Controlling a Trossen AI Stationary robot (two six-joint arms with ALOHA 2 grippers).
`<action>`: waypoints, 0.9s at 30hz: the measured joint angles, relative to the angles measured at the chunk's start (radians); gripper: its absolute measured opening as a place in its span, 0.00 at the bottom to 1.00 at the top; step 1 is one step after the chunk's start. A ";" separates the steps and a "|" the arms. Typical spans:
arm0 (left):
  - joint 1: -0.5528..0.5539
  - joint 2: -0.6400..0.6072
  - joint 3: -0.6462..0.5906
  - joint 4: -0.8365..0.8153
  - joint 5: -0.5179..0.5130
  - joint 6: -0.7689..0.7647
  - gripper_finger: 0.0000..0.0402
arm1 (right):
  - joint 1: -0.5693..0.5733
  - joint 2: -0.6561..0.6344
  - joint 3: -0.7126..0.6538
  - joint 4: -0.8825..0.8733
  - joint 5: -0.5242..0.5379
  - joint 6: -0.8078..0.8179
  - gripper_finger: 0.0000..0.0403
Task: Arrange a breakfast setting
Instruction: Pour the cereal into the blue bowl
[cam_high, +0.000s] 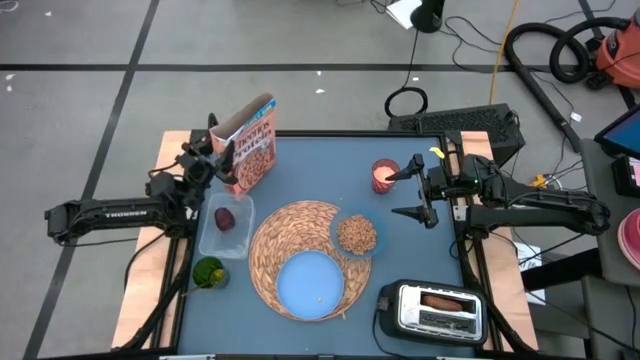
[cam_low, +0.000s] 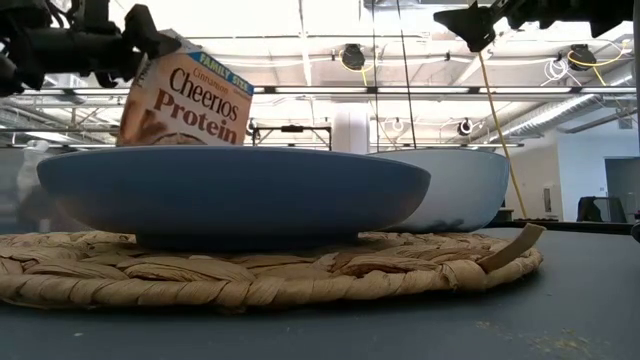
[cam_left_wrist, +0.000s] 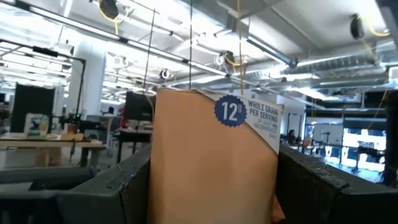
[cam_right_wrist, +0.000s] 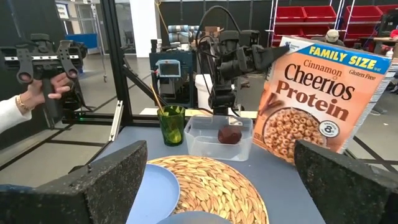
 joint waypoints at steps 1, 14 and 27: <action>0.000 0.000 0.007 -0.002 0.005 0.000 0.68 | 0.000 0.000 0.000 0.000 0.000 0.000 0.98; 0.000 0.000 0.013 -0.113 0.013 0.000 0.68 | 0.000 0.000 0.000 0.000 0.000 0.000 0.98; 0.000 0.000 0.013 -0.249 -0.005 0.028 0.68 | 0.000 0.000 0.000 0.000 0.000 0.000 0.98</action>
